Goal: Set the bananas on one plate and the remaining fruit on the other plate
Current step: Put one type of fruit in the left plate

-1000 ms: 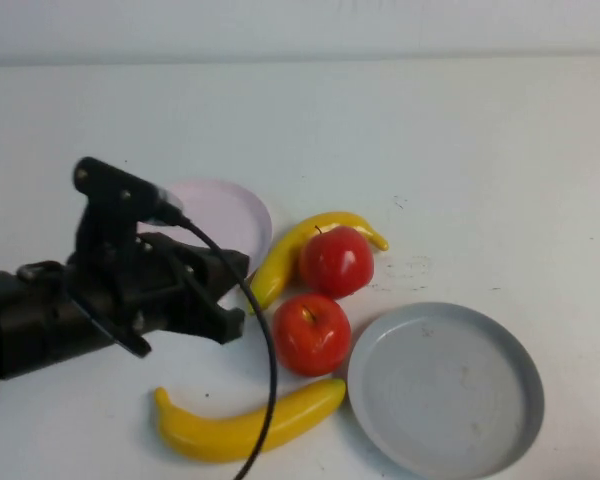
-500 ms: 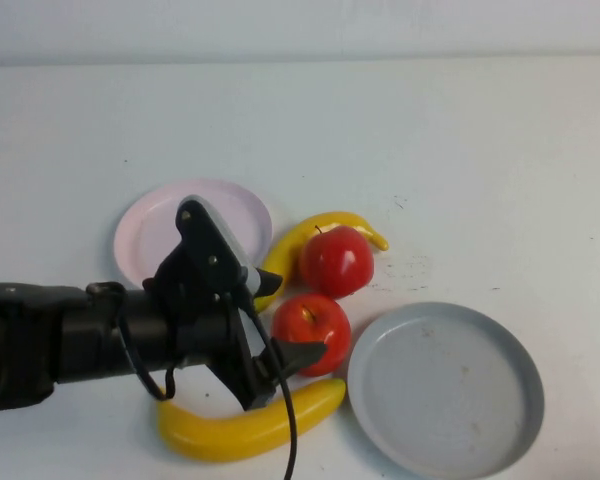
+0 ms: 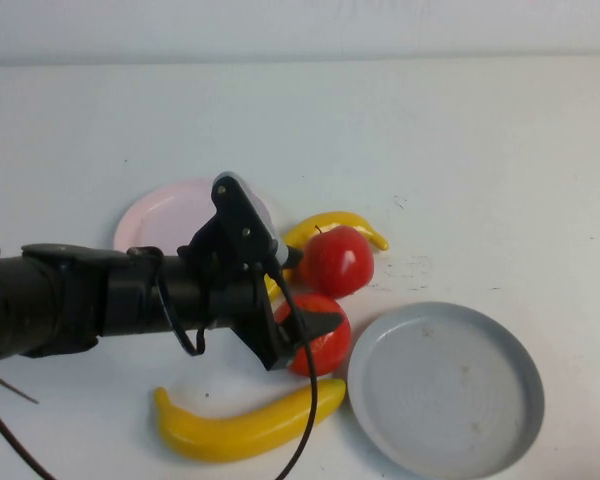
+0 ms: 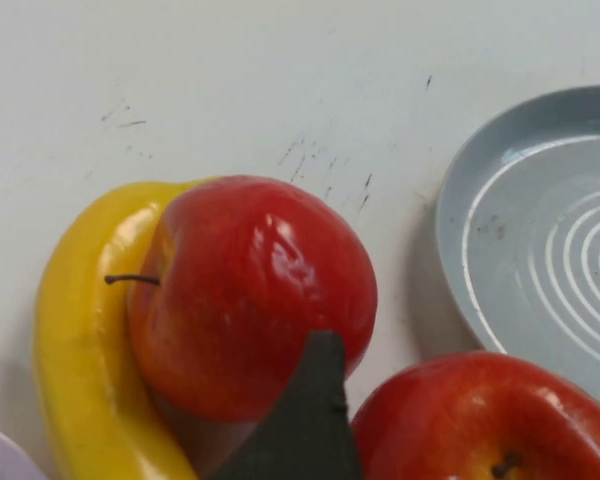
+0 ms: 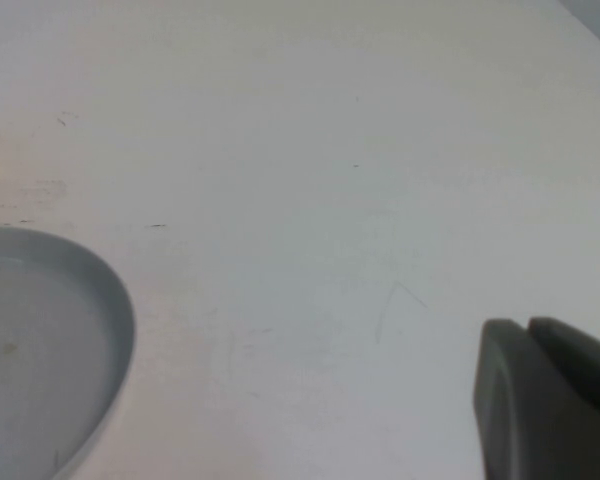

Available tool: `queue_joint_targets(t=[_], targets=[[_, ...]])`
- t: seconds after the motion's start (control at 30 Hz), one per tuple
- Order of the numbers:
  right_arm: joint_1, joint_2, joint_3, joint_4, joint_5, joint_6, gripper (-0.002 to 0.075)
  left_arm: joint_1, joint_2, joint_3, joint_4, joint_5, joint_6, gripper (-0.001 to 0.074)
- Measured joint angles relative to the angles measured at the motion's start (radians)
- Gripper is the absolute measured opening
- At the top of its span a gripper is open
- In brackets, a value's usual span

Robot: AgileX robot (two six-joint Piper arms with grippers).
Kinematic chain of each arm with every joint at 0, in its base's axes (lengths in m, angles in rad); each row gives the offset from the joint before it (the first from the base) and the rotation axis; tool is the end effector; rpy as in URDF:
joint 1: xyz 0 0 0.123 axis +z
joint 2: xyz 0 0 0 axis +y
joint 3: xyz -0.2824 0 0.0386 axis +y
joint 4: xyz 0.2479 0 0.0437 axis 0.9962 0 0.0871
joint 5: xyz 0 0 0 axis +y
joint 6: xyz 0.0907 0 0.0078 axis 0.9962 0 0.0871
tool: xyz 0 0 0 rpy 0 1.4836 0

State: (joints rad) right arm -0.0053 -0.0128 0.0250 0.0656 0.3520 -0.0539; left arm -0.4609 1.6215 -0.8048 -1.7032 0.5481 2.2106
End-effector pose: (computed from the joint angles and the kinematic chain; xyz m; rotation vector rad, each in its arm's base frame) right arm 0.0531 0.0018 0.1737 -0.0038 1.8471 0.0225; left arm 0.2625 -0.1830 0.2052 1.2448 1.7801 -0.5858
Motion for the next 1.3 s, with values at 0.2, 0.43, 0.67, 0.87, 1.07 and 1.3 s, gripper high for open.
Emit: queue_joint_targets(t=[0.2,0.43,0.67,0.87,1.07,1.3], targets=[[0.000,0.000,0.000,0.000,0.000,0.000,-0.0015,0.000,0.062,-0.033,-0.002,-0.006,-0.021,0.0668],[0.000,0.000,0.000,0.000,0.000,0.000,-0.0016,0.000,0.083,-0.041,-0.002,-0.008,-0.080,0.0668],[0.000,0.000,0.000,0.000,0.000,0.000,-0.0016,0.000,0.086,-0.041,0.003,0.003,-0.182,0.0668],[0.000,0.000,0.000,0.000,0.000,0.000,-0.0016,0.000,0.086,-0.041,0.021,0.052,-0.231,0.0668],[0.000,0.000,0.000,0.000,0.000,0.000,-0.0015,0.000,0.048,-0.041,0.108,0.044,-0.319,0.0669],[0.000,0.000,0.000,0.000,0.000,0.000,-0.0016,0.000,-0.044,-0.041,0.199,0.015,-0.441,0.0668]])
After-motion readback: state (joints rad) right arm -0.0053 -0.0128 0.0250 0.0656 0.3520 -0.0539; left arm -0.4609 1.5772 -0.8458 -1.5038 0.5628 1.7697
